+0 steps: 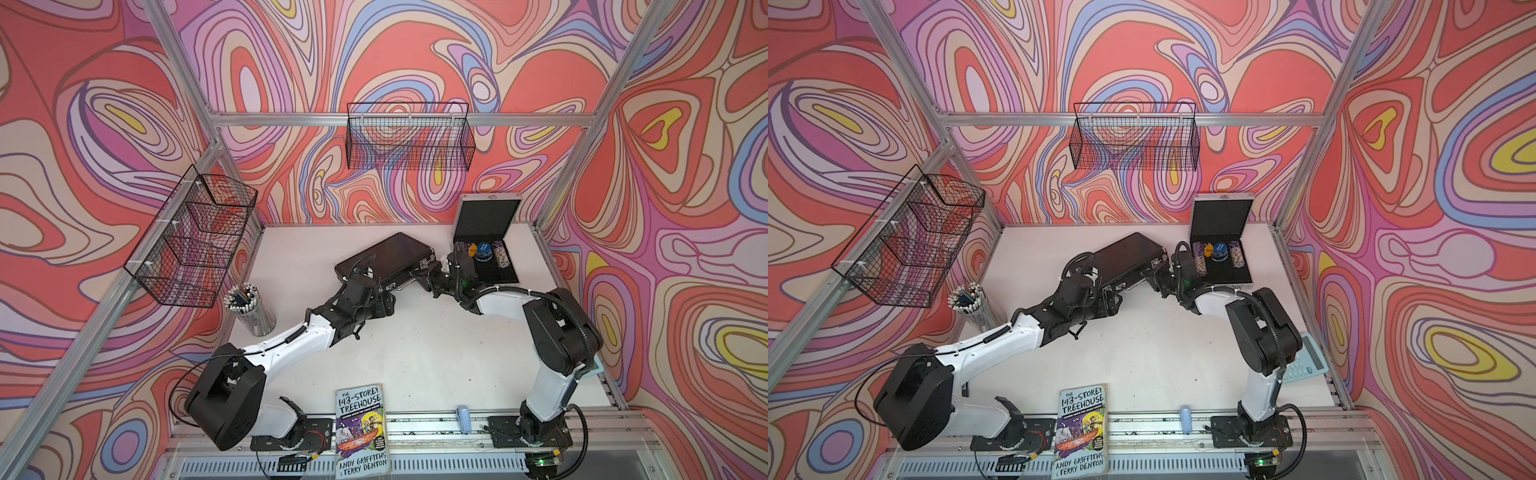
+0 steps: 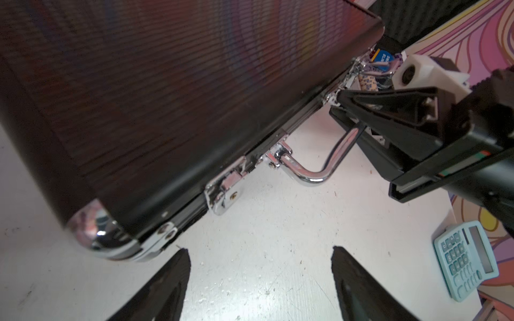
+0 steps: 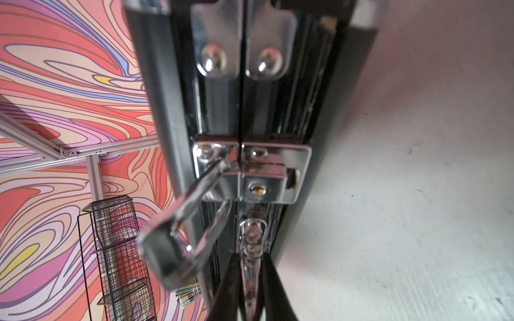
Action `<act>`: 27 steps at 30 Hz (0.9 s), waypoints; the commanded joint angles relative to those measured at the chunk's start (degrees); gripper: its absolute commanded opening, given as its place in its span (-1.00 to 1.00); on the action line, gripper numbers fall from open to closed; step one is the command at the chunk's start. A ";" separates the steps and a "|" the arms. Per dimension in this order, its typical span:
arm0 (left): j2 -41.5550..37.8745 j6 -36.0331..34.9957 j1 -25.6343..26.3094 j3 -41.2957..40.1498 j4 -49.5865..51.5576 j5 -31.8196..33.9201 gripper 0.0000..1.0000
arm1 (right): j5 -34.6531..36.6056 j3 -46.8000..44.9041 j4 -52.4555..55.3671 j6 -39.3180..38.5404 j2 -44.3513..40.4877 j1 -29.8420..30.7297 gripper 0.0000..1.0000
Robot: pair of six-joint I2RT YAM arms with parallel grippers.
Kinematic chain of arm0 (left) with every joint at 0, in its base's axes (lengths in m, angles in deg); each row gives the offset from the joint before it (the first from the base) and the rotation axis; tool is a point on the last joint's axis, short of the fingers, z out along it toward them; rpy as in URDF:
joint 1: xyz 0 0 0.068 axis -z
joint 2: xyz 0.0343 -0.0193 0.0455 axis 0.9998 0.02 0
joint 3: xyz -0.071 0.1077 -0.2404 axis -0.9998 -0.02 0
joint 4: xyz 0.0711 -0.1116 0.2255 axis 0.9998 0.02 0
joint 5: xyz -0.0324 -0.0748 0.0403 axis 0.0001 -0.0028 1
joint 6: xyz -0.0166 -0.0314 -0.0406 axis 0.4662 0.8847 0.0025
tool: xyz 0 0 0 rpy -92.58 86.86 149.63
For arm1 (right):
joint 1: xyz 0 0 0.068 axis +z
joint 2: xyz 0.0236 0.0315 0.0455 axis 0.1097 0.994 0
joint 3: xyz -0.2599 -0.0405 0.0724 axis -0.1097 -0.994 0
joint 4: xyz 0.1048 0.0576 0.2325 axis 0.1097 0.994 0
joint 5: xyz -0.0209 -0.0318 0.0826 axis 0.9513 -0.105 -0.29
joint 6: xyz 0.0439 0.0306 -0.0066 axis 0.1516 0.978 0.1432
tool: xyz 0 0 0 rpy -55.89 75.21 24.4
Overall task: Open the poker set cases
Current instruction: Open the case lid on the poker set case.
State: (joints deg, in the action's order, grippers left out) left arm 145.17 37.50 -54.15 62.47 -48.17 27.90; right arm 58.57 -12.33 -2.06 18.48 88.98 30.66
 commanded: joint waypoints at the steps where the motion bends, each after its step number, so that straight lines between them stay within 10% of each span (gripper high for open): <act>1: 0.44 2.04 -1.03 -0.08 -2.92 0.09 0.66 | -0.46 1.86 -7.42 0.43 -3.65 0.82 -1.00; 27: 8.51 0.23 -2.27 2.97 -10.49 -4.46 0.65 | -0.30 2.45 -9.03 1.13 -2.30 1.06 -1.00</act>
State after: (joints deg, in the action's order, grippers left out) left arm 151.77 38.70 -55.49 63.63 -54.79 23.07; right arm 60.38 -12.33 -1.79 19.40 88.98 30.99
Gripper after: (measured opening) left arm 0.827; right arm 0.108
